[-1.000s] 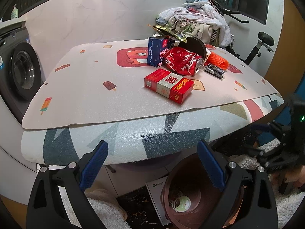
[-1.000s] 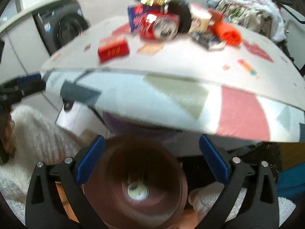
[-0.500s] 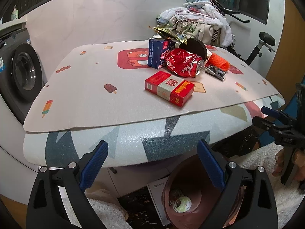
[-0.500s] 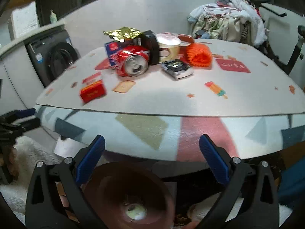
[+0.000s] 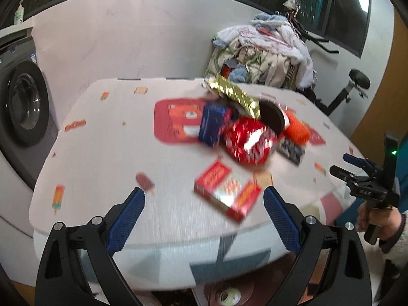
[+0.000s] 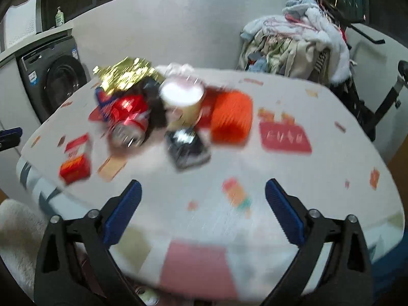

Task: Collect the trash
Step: 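Grasp the gold foil wrapper with the left tool while the right tool grasps the orange mesh sleeve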

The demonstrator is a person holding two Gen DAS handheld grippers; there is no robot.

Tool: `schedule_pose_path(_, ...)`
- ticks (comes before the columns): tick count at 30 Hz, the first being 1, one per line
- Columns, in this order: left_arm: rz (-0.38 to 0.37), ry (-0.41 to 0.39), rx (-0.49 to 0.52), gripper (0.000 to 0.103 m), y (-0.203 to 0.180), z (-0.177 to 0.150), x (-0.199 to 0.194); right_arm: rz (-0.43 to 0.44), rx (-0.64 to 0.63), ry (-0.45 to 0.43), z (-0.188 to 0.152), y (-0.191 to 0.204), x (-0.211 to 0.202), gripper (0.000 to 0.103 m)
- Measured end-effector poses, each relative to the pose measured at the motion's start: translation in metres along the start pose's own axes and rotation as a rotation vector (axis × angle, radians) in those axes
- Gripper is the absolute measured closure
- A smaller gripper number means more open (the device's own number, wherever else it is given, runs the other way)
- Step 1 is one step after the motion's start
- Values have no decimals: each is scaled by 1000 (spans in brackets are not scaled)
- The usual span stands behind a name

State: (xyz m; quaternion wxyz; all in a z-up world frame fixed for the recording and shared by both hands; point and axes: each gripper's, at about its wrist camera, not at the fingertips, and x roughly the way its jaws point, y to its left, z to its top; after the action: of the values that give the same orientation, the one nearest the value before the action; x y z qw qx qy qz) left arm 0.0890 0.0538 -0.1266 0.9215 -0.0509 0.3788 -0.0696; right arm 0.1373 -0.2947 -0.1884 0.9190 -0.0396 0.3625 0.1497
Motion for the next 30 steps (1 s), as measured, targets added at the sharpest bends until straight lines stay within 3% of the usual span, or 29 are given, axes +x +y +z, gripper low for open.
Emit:
schedule_pose_path(5, -41, 17, -103, 11, 17, 39, 18, -8, 67, -9, 40, -32, 41, 26)
schedule_pose_path(11, -82, 36, -192, 11, 28, 75, 41, -13, 212, 45, 78, -70, 101, 28)
schedule_pose_path(14, -97, 35, -202, 11, 27, 90, 52, -10, 220, 91, 88, -73, 126, 28)
schedule_pose_path(18, -100, 21, -140, 11, 12, 108, 68, 5, 220, 150, 92, -72, 153, 32)
schedule_pose_path(19, -105, 25, -136, 11, 9, 112, 73, 11, 210, 160, 91, -71, 156, 40)
schedule_pose_path(20, -108, 27, -138, 11, 7, 114, 76, 20, 196, 171, 91, -70, 157, 58)
schedule_pose_path(23, -116, 37, -160, 13, 8, 120, 86, 5, 141, 188, 91, -67, 146, 72)
schedule_pose_path(27, -112, 56, -173, 17, 11, 124, 99, -32, 83, 208, 81, -75, 121, 76)
schedule_pose_path(30, -123, 67, -193, 24, 15, 126, 109, -54, 93, 155, 74, -92, 93, 77)
